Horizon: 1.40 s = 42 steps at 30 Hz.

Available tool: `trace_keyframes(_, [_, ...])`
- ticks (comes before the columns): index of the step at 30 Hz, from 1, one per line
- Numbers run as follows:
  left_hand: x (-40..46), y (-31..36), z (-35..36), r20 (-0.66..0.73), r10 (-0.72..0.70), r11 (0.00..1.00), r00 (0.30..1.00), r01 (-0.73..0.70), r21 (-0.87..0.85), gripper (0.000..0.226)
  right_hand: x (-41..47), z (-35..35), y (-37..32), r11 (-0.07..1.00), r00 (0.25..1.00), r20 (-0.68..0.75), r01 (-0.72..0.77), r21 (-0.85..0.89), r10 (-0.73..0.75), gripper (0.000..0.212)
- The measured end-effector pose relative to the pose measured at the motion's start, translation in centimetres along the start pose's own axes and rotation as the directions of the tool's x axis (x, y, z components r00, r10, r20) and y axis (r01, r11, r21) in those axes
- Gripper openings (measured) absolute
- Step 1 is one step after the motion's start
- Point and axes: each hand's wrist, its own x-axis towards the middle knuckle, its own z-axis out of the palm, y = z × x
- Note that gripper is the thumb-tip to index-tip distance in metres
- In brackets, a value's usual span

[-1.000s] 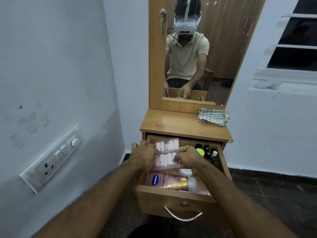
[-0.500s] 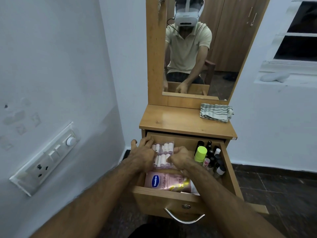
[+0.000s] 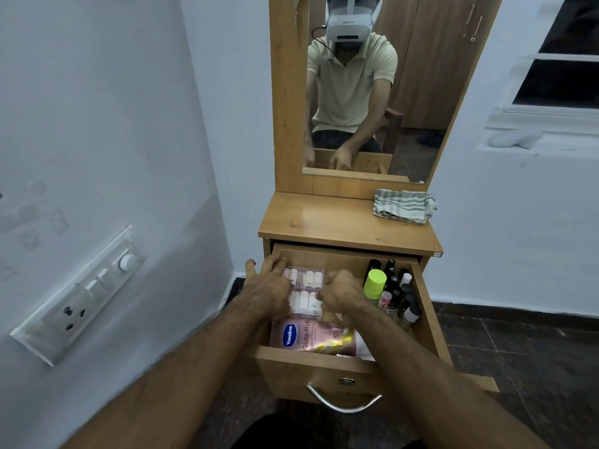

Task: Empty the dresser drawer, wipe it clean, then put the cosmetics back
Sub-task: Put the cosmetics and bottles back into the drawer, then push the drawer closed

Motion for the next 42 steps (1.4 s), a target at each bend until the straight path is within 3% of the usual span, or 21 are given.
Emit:
trace_keyframes(9, [-1.8,0.1,-1.5,-0.127,0.003,0.982,0.992,-0.027,-0.187,0.044,-3.7,-4.1,0.2,0.956,0.995,0.049,0.067,0.287,-0.084,0.016])
trace_keyframes(12, [-2.9,1.2,-2.6,-0.174,-0.002,0.956,0.985,-0.05,-0.291,0.036,-5.3,-5.0,0.2,0.962,0.986,0.047,0.145,0.23,-0.159,0.011])
trace_keyframes(15, [-4.7,1.6,-2.8,-0.127,0.059,0.886,0.99,-0.11,-0.451,0.029,-7.4,-6.7,1.1,0.965,0.966,0.087,0.234,0.117,-0.244,0.008])
trace_keyframes(18, [-6.6,1.5,-2.3,-0.108,0.171,0.744,0.979,-0.2,-0.638,0.018,-9.8,-9.0,2.5,0.941,0.917,0.235,0.337,-0.022,-0.323,0.008])
trace_keyframes(21, [-8.0,2.1,-2.0,-0.086,0.254,0.677,0.964,-0.24,-0.696,0.019,-11.8,-10.5,3.7,0.922,0.864,0.4,0.372,-0.101,-0.305,0.014])
trace_keyframes(26, [-9.2,3.1,-2.2,-0.053,0.313,0.71,0.948,-0.271,-0.65,0.025,-13.1,-11.2,4.5,0.909,0.856,0.428,0.386,-0.156,-0.29,0.02])
trace_keyframes(30, [-9.3,3.6,-2.2,-0.056,0.291,0.798,0.955,-0.274,-0.537,0.02,-13.5,-10.4,4.7,0.89,0.891,0.354,0.383,-0.248,-0.285,0.017])
trace_keyframes(38, [-9.0,4.2,-2.1,-0.196,0.26,0.88,0.946,-0.315,-0.355,0.021,-13.4,-9.7,4.7,0.856,0.926,0.207,0.371,-0.359,-0.315,0.011])
trace_keyframes(42, [-8.6,4.4,-2.2,-0.317,0.207,0.915,0.926,-0.298,-0.273,0.022,-13.0,-8.9,4.6,0.837,0.931,0.045,0.345,-0.425,-0.361,0.008])
